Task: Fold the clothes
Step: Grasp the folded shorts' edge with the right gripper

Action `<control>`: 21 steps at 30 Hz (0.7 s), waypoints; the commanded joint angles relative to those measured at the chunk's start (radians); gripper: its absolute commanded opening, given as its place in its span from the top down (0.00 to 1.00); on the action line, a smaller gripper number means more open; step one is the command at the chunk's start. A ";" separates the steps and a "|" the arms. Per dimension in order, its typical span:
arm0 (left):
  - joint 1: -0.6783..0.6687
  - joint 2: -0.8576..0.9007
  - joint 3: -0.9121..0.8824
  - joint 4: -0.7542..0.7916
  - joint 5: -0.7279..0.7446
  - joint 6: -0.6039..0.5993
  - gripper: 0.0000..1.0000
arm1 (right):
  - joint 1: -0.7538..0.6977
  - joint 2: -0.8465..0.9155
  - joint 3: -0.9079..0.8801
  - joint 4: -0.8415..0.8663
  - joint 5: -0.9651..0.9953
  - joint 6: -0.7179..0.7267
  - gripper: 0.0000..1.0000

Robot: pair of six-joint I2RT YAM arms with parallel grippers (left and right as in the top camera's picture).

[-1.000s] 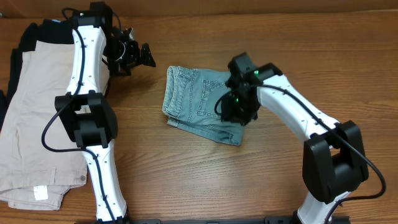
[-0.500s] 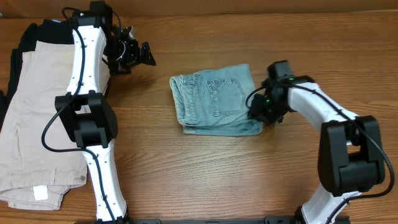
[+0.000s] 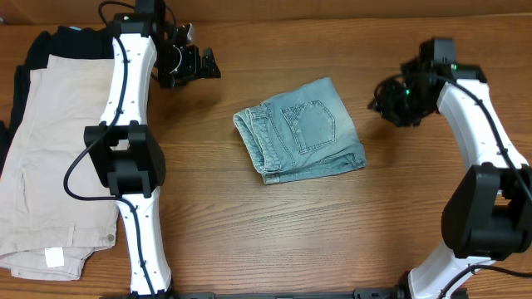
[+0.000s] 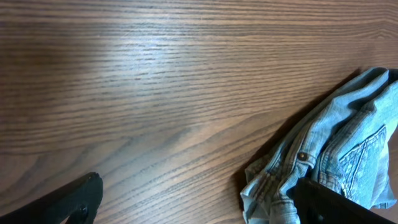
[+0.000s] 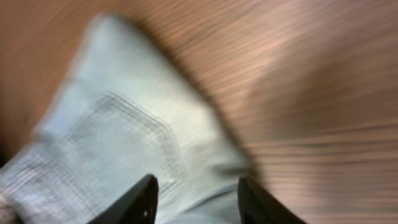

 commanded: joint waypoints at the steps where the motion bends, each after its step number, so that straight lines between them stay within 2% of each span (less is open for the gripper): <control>1: -0.002 -0.003 0.023 -0.006 -0.002 -0.006 0.00 | 0.082 -0.018 0.032 -0.113 -0.029 -0.024 0.36; 2: -0.001 -0.003 0.023 -0.008 -0.001 -0.007 0.00 | 0.097 -0.018 0.010 -0.127 -0.016 -0.023 0.27; 4: -0.001 -0.003 0.023 -0.016 -0.001 -0.007 0.00 | 0.118 -0.018 -0.042 -0.134 0.021 -0.013 0.25; 9: 0.000 -0.003 0.023 -0.030 -0.008 -0.006 0.00 | 0.127 -0.018 -0.218 -0.054 0.117 0.082 0.26; 13: 0.000 -0.003 0.023 -0.032 -0.018 -0.006 0.00 | 0.126 -0.018 -0.335 0.056 0.119 0.095 0.34; 16: 0.000 -0.003 0.023 -0.034 -0.018 -0.006 0.00 | 0.126 -0.018 -0.399 0.135 0.119 0.116 0.49; 18: 0.000 -0.003 0.023 -0.034 -0.018 -0.007 0.00 | 0.126 -0.018 -0.419 0.180 0.129 0.137 0.66; 21: 0.000 -0.003 0.023 -0.034 -0.018 -0.007 0.00 | 0.105 -0.018 -0.420 0.216 0.237 0.214 0.85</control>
